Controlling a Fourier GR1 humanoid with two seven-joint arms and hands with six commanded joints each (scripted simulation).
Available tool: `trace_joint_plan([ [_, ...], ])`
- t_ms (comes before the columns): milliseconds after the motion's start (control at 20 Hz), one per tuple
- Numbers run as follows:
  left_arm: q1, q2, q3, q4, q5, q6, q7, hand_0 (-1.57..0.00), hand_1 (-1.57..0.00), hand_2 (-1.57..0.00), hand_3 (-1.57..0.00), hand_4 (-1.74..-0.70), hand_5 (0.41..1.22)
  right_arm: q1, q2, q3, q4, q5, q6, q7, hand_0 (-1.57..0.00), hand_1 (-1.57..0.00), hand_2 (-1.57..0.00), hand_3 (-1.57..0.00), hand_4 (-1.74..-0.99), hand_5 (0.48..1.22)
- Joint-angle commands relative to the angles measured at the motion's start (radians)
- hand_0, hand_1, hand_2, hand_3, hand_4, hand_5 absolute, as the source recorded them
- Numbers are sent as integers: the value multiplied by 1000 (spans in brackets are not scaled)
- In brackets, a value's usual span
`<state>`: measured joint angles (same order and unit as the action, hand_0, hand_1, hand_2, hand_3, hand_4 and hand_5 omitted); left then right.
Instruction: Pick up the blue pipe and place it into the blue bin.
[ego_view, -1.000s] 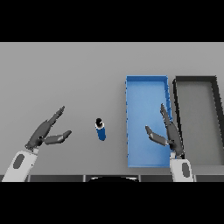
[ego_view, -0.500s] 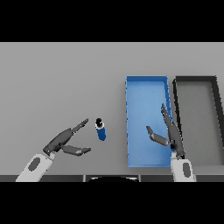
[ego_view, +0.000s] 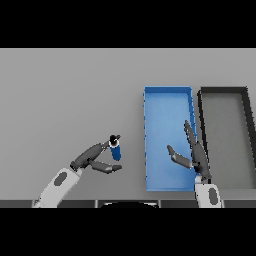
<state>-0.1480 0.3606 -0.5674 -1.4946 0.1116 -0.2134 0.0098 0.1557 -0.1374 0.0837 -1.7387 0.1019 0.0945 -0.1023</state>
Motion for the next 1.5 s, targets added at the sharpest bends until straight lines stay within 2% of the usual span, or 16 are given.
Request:
trace_joint_plan([
  [0,-12,-16,-6,13,-19,10,-18,1,1,1,1,-1107,444,-1,3,1,15,1,3,-6,1,1,1,1,-1274,603],
  [150,-43,-53,-16,80,-69,34,-71,1,1,1,1,-1075,445,5,-9,-12,3,-4,0,-12,1,1,1,1,-1267,598],
  [300,-60,-103,-8,110,-26,15,-96,1,1,-19,-18,-1109,507,11,-3,-7,-9,-4,-2,-3,1,1,1,1,-1267,600],
  [350,-66,-127,-2,120,-13,20,-97,1,-33,-114,-96,-1141,550,4,-8,-14,-1,-7,-3,-2,1,1,1,1,-1266,601],
  [400,-60,-146,4,137,-2,23,-109,-17,-160,-290,-255,-1208,607,12,-12,-13,-3,-8,4,-12,1,1,1,1,-1261,600],
  [450,-61,-159,17,142,28,18,-97,-187,-348,-481,-519,-1253,730,8,-13,-15,2,-10,5,-14,1,1,1,1,-1260,600],
  [550,-65,-179,28,157,33,40,-93,-668,-788,-873,-875,-1419,906,2,-6,-10,14,3,-2,-11,1,1,1,1,-1259,605],
  [600,-55,-182,28,156,32,46,-108,-849,-945,-1013,-1003,-1481,969,7,-3,-7,13,3,-2,-26,1,1,1,1,-1261,609],
  [650,-55,-194,26,165,33,47,-119,-993,-1070,-1124,-1102,-1532,1020,-4,-2,-10,4,-6,-2,-6,1,1,1,1,-1262,611],
  [750,-46,-197,1,144,0,85,-136,-1201,-1250,-1285,-1215,-1604,1092,-3,-3,-10,5,-3,-3,-8,1,1,1,1,-1260,614],
  [950,-40,-204,-23,101,-26,120,-174,-1420,-1440,-1454,-1365,-1679,1168,-16,-14,-12,10,-5,6,-6,1,1,1,1,-1250,622],
  [1000,-39,-203,-22,87,-18,117,-197,-1450,-1466,-1477,-1386,-1690,1179,-9,-13,-7,8,0,6,0,1,1,1,1,-1245,621],
  [1200,-59,-196,-32,-2,0,104,-207,-1521,-1528,-1533,-1433,-1714,1204,-21,-7,-3,13,22,-11,5,1,1,1,1,-1239,629],
  [1250,-60,-192,-39,-32,5,97,-208,-1531,-1537,-1540,-1439,-1717,1207,-10,-17,-7,4,20,-7,-14,1,1,1,1,-1228,629],
  [1450,-118,-198,-41,-100,31,90,-99,-1555,-1557,-1558,-1446,-1723,1215,-18,-22,-15,31,17,-1,-23,1,1,1,1,-1216,637],
])
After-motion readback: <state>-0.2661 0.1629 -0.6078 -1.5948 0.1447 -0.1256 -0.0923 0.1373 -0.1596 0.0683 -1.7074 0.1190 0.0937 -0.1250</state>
